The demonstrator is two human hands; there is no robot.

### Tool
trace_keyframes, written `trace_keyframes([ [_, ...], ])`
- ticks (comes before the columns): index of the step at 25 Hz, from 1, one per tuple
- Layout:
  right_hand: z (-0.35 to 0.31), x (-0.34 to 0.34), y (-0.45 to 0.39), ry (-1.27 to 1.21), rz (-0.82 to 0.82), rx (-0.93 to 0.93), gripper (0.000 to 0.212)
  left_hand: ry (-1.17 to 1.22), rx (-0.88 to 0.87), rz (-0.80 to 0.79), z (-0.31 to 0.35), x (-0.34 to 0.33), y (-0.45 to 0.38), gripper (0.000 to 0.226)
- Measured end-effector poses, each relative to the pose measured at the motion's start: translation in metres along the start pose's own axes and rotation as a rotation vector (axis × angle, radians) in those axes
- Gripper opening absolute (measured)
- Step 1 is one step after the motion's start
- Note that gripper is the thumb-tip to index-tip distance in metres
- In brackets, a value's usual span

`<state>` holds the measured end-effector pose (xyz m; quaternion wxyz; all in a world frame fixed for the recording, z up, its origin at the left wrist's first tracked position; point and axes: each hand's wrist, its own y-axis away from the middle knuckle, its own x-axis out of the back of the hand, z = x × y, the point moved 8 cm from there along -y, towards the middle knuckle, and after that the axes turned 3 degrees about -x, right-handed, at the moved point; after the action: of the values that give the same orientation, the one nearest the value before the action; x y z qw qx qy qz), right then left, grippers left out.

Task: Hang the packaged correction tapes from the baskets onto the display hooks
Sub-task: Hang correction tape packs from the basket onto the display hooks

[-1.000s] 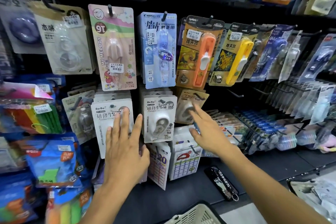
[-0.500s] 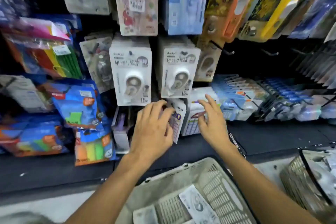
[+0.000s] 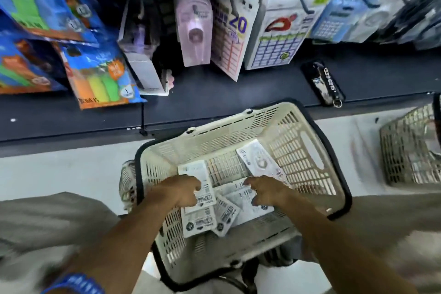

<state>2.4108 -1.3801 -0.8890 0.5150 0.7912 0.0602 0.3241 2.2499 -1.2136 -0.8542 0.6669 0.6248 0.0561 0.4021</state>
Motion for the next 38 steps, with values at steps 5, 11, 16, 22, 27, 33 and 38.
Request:
trace_keyframes([
  [5,-0.032,-0.019,-0.040,0.215,0.074,0.175,0.087,0.200,-0.073,0.103,0.028,0.010,-0.036,0.040],
  [11,-0.022,-0.019,-0.060,0.519,-0.005,0.034,0.081,0.166,-0.045,0.017,0.025,-0.008,-0.047,0.044],
  [16,-0.028,0.006,-0.050,0.052,-0.250,0.029,0.062,0.274,-0.101,0.116,0.022,0.005,-0.041,0.060],
  [22,-0.010,0.049,-0.007,-0.740,-0.390,-0.122,0.048,0.291,-0.370,0.240,0.056,0.018,-0.022,0.128],
  [27,-0.056,0.028,-0.009,-1.306,-0.473,0.090,0.084,0.524,-0.304,0.894,0.030,0.083,0.004,0.046],
  [33,-0.035,-0.032,-0.037,-0.515,0.210,-0.105,0.058,0.476,0.094,0.696,-0.010,0.066,-0.010,0.054],
  [38,-0.084,-0.087,-0.047,-0.775,0.095,-0.079,0.064,0.378,0.107,0.708,-0.012,0.061,-0.014,0.054],
])
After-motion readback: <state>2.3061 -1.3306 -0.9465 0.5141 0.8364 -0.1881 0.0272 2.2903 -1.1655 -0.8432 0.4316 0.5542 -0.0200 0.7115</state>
